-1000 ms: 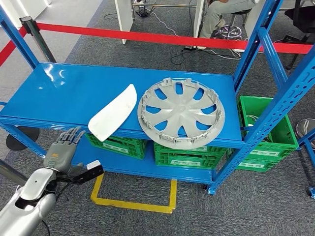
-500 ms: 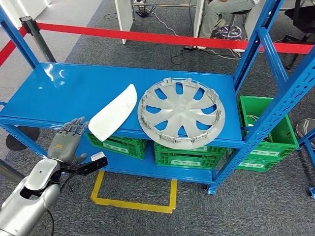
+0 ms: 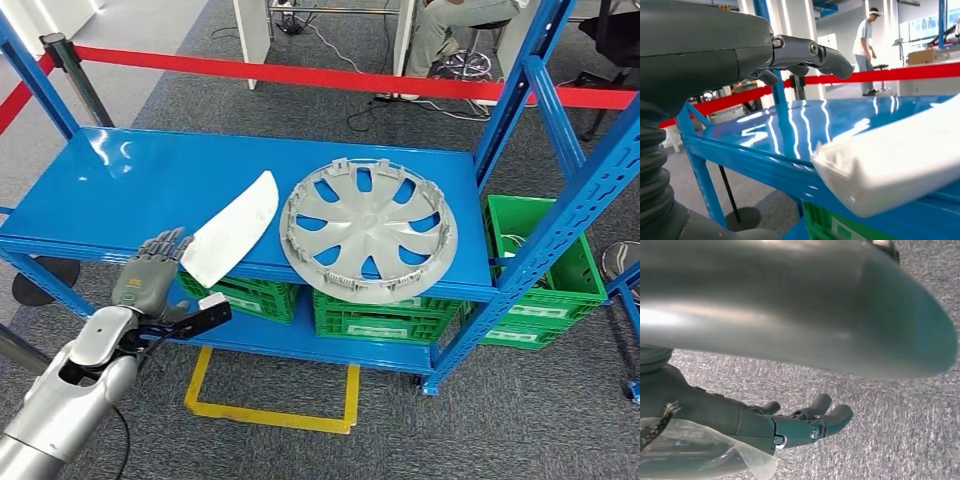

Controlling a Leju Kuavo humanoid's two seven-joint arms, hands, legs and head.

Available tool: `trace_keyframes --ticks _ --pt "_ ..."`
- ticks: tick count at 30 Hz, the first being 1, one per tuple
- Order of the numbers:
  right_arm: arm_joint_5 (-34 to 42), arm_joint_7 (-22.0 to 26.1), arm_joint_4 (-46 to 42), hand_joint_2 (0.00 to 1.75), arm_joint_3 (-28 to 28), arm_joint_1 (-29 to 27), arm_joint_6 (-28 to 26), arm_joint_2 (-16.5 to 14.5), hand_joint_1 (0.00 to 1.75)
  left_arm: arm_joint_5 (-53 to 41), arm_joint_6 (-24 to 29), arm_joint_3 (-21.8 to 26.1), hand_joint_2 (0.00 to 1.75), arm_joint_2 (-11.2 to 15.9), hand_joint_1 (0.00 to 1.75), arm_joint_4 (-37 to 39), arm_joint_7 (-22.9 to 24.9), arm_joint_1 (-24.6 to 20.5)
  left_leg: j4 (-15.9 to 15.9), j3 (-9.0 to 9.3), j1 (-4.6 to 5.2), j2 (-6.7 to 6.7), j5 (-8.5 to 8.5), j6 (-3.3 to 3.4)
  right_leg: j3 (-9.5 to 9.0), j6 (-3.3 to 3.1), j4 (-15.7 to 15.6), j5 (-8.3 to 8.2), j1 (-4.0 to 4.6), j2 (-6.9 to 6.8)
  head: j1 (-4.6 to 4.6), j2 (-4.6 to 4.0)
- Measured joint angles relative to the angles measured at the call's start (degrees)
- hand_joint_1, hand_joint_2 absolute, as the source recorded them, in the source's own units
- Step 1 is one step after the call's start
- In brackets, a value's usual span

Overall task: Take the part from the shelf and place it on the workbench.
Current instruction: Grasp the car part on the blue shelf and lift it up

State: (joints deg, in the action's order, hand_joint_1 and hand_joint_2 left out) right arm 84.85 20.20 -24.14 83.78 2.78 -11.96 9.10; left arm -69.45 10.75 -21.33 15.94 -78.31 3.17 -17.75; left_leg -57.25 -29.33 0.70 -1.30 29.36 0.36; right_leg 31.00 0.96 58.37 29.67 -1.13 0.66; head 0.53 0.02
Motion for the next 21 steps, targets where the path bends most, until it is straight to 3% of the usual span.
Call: trace_keyframes --ticks 21 --pt "-1.67 -1.91 7.61 0.00 0.02 -0.07 3.49 -2.47 0.00 2.49 3.18 -1.30 1.75 -5.79 0.00 10.17 -1.53 -2.36 -0.02 0.00 0.00 0.00 0.00 0.00 0.01 0.00 0.00 0.00 0.00 0.00 0.01 0.00"
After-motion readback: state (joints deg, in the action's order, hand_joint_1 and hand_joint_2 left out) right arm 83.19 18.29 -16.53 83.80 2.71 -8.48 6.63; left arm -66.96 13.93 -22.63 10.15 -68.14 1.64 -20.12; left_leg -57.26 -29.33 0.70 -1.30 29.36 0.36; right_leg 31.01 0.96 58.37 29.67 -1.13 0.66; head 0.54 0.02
